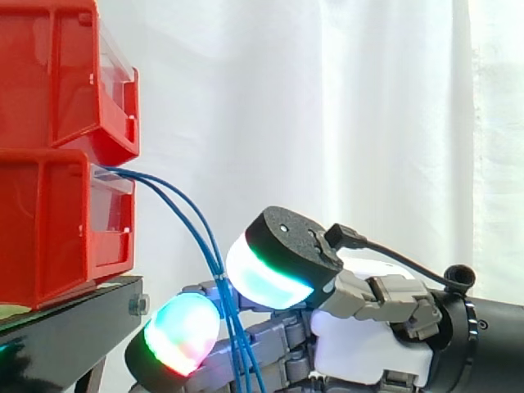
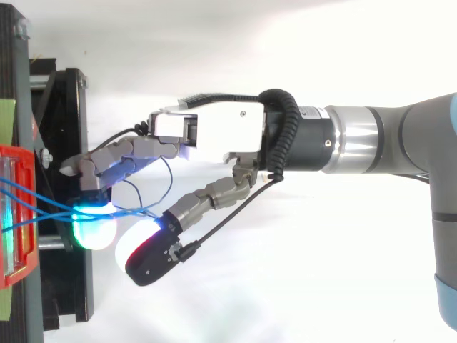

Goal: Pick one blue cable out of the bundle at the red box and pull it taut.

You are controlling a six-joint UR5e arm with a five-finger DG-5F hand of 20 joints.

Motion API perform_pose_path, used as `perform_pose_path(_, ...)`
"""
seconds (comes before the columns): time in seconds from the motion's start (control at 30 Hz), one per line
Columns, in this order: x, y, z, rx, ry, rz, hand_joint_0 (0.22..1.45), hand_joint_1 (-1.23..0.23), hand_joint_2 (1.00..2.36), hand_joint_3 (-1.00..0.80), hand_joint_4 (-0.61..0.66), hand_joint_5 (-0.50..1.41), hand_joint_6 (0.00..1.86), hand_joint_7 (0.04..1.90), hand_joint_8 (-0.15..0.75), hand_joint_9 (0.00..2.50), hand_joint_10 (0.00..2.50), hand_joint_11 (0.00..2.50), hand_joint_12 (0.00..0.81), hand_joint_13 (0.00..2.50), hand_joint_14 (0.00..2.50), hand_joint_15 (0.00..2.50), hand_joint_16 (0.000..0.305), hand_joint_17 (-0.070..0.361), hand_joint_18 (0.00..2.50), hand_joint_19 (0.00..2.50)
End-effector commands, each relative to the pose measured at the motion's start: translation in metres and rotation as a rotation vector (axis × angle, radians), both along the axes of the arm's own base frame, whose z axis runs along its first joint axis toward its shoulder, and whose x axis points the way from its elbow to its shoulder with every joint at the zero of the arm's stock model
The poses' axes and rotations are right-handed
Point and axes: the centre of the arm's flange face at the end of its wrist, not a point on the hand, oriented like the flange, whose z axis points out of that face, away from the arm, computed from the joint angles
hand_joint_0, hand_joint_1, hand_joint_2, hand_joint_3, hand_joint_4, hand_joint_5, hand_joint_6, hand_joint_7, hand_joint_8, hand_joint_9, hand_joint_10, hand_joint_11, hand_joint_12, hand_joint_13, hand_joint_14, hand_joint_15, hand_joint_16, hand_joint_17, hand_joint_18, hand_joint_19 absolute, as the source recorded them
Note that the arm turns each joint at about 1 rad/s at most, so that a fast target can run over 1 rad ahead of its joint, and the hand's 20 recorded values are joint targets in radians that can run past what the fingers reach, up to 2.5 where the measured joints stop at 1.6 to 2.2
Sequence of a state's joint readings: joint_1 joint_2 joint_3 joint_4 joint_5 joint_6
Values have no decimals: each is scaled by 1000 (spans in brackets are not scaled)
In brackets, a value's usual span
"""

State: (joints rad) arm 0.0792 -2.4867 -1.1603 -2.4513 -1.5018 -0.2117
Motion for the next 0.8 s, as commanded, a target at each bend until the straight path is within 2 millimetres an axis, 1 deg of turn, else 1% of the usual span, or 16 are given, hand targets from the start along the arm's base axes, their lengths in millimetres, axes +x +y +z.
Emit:
perform_pose_path(0.0, 1, -2, 4, -2, -1, 5, 573, -637, 1000, -500, 272, -101, 501, 1179, 352, 658, 7, 288, 354, 351, 6, 157, 51, 114, 311, 292)
perform_pose_path(0.1, 0, -5, 10, -4, -4, 12, 574, -639, 1000, -500, 288, -104, 501, 1168, 352, 657, 7, 288, 354, 351, 5, 161, 51, 114, 312, 284)
perform_pose_path(0.13, -1, -8, 16, -8, -3, 15, 574, -640, 1000, -500, 297, -104, 501, 1152, 351, 657, 7, 293, 354, 351, 5, 157, 51, 114, 311, 291)
perform_pose_path(0.2, -2, -11, 16, -14, 9, 14, 573, -641, 1000, -500, 298, -105, 502, 1144, 351, 656, 7, 293, 354, 349, 6, 157, 51, 114, 311, 289)
perform_pose_path(0.33, -6, -25, 14, -33, 28, -4, 572, -641, 1000, -500, 299, -107, 502, 1130, 350, 652, 9, 295, 355, 351, 5, 161, 51, 114, 311, 287)
perform_pose_path(0.37, -6, -25, 14, -33, 28, -4, 572, -641, 1000, -500, 299, -107, 502, 1130, 351, 652, 7, 295, 355, 351, 5, 158, 51, 114, 311, 292)
perform_pose_path(0.47, -7, -35, 15, -72, 30, -28, 570, -641, 1000, -500, 307, -107, 502, 1128, 351, 652, 7, 292, 355, 352, 6, 158, 51, 114, 311, 290)
perform_pose_path(0.63, -9, -41, 14, -98, 33, -40, 568, -642, 1000, -500, 310, -107, 502, 1123, 352, 657, 7, 294, 355, 353, 5, 165, 51, 114, 314, 297)
perform_pose_path(0.77, -8, -41, 15, -101, 31, -37, 568, -641, 1000, -500, 303, -107, 502, 1120, 354, 657, 9, 299, 356, 356, 6, 161, 51, 115, 316, 289)
